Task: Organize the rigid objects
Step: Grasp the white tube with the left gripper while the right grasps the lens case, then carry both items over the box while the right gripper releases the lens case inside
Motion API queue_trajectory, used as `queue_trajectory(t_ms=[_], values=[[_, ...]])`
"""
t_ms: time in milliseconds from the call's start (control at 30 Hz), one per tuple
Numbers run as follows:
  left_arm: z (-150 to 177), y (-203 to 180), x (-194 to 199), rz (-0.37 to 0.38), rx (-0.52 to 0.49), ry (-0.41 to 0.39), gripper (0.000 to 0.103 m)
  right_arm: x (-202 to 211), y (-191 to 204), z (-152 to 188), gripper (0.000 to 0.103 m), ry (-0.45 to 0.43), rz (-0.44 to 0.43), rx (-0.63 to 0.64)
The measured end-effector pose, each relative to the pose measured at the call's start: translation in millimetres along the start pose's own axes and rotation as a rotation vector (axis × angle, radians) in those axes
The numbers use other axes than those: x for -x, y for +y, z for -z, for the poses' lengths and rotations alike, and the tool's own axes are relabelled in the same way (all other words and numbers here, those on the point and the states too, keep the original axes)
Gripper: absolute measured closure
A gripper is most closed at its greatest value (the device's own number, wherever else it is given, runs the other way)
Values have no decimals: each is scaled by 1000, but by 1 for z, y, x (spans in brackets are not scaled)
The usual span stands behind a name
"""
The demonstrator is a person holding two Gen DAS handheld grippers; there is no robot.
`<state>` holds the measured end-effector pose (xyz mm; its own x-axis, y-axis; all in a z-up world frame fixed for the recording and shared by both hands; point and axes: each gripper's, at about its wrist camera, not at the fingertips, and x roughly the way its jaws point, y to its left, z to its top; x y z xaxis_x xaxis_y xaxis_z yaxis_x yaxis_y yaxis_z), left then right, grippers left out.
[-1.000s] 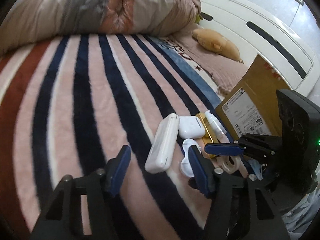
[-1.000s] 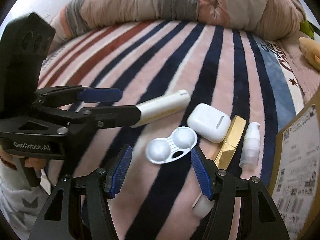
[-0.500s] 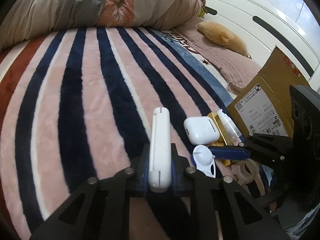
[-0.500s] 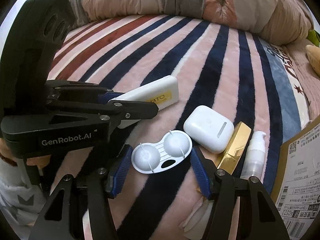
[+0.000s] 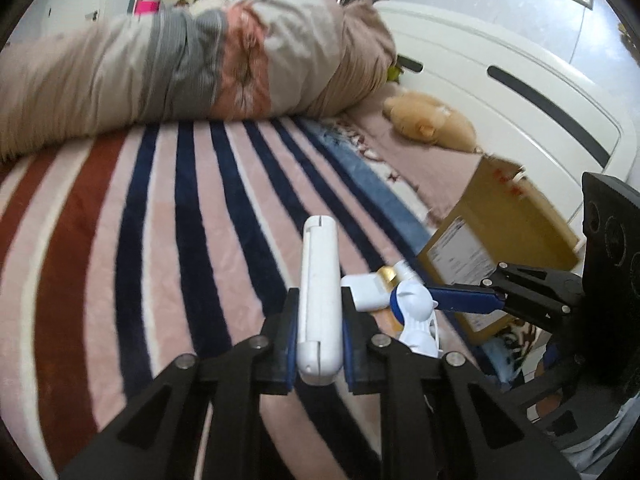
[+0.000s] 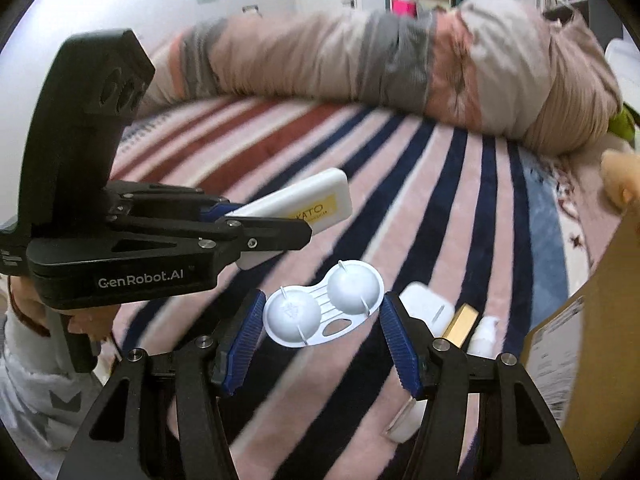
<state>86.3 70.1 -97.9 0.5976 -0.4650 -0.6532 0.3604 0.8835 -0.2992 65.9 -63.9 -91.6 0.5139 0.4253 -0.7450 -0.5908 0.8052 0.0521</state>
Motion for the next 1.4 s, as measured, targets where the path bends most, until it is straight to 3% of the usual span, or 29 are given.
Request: queue_trajectory(t_ms=[333,467,633,767,933,1400], values=[[-33,-91,67,71,-129,-134,88,110,-14,3,47,-222,31,-12],[-47,-139,63,138,-205,-146,88,152,-44,23,47,-292,99,-62],[-65,-203,28,177,-316,-93,88,194,-106,59,47,-339,202,-201],[-74,-237,-1,211,-365,-30,88,200,-148,76,47,-312,283,-267],[-83,-251,-35,196,-378,33,88,192,-178,80,47,-273,291,-276],[-89,-250,-103,161,-415,169,88,158,-197,82,38,-196,330,-255]])
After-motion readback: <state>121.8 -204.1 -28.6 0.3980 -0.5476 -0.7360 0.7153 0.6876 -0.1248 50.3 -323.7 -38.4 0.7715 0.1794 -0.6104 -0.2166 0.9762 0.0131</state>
